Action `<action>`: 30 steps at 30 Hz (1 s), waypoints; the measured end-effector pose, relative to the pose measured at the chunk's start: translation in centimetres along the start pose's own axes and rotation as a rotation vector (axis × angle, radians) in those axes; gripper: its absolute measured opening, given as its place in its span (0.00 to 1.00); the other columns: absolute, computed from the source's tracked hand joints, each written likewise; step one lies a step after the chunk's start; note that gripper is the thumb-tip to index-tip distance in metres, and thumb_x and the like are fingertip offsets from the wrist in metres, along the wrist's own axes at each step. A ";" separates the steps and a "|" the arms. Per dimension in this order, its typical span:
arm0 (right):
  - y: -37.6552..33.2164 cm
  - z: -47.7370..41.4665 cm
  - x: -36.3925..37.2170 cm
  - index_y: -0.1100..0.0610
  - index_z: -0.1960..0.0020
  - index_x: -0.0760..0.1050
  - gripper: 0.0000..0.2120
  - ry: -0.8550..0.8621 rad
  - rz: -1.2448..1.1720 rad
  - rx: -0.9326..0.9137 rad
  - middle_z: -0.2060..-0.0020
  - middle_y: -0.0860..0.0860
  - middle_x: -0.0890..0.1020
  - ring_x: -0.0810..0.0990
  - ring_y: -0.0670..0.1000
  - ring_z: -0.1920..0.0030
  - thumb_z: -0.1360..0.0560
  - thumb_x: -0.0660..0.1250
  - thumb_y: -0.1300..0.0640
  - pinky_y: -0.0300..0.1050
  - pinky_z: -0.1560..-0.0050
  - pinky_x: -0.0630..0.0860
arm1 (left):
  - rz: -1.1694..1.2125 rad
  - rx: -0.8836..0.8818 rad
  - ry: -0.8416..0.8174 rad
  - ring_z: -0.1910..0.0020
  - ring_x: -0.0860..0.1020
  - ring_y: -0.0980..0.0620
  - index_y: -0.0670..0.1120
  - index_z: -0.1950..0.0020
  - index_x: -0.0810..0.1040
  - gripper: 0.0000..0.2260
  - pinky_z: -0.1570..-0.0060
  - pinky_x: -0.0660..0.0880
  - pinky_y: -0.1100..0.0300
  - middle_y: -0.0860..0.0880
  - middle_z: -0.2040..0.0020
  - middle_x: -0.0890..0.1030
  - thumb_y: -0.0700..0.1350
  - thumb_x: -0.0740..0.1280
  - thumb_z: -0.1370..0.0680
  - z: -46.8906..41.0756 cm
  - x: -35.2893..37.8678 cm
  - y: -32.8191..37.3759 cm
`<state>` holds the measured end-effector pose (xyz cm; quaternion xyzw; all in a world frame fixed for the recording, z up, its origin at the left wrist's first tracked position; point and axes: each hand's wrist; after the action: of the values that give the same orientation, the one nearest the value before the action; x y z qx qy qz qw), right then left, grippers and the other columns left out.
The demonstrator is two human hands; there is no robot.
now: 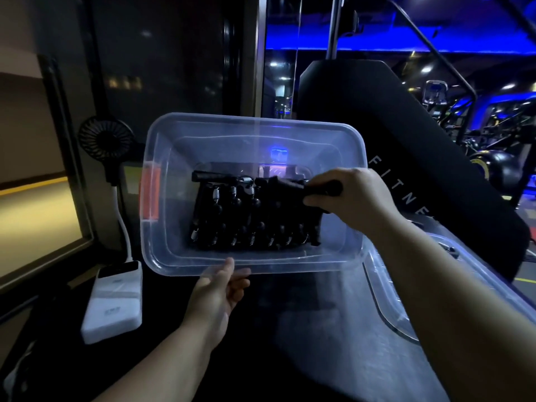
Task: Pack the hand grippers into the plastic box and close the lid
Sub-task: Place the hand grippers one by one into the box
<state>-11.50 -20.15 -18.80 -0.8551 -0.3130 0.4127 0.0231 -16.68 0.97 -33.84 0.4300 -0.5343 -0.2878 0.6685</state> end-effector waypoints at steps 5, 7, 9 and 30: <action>0.7 -4.4 3.5 0.43 0.43 0.80 0.18 0.092 0.082 0.016 0.52 0.50 0.83 0.80 0.53 0.49 0.31 0.73 0.41 0.42 0.49 0.73 | 0.015 0.004 -0.014 0.65 0.79 0.53 0.43 0.49 0.74 0.08 0.62 0.72 0.60 0.47 0.61 0.85 0.47 0.64 0.21 -0.4 0.0 0.0; 1.3 -6.0 5.0 0.44 0.42 0.80 0.18 0.109 0.096 -0.002 0.51 0.54 0.82 0.78 0.55 0.45 0.30 0.72 0.42 0.43 0.47 0.71 | 0.020 0.001 -0.012 0.64 0.79 0.53 0.44 0.48 0.73 0.08 0.62 0.72 0.60 0.47 0.61 0.85 0.47 0.64 0.21 -0.5 0.0 -0.1; 1.7 -7.5 6.6 0.45 0.42 0.80 0.16 0.091 0.143 -0.015 0.52 0.55 0.83 0.75 0.56 0.45 0.29 0.70 0.43 0.44 0.49 0.70 | 0.002 0.008 -0.008 0.62 0.79 0.53 0.45 0.49 0.73 0.08 0.60 0.72 0.59 0.48 0.60 0.85 0.48 0.64 0.22 -0.6 -0.1 -0.3; 3.0 -12.8 14.3 0.51 0.37 0.75 0.23 -0.084 0.397 0.251 0.39 0.55 0.76 0.64 0.58 0.35 0.20 0.50 0.40 0.55 0.39 0.63 | -0.009 0.020 -0.047 0.66 0.78 0.58 0.44 0.50 0.72 0.16 0.61 0.73 0.61 0.46 0.57 0.85 0.53 0.65 0.29 -1.1 -0.6 -0.4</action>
<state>5.88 -11.86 -21.15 -0.8724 -0.0857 0.4799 0.0348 -15.76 1.58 -34.58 0.4323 -0.5508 -0.2954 0.6500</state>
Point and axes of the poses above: each hand's wrist, its own z-axis away from the middle knuckle, its own x-axis out of the palm, y = z × x
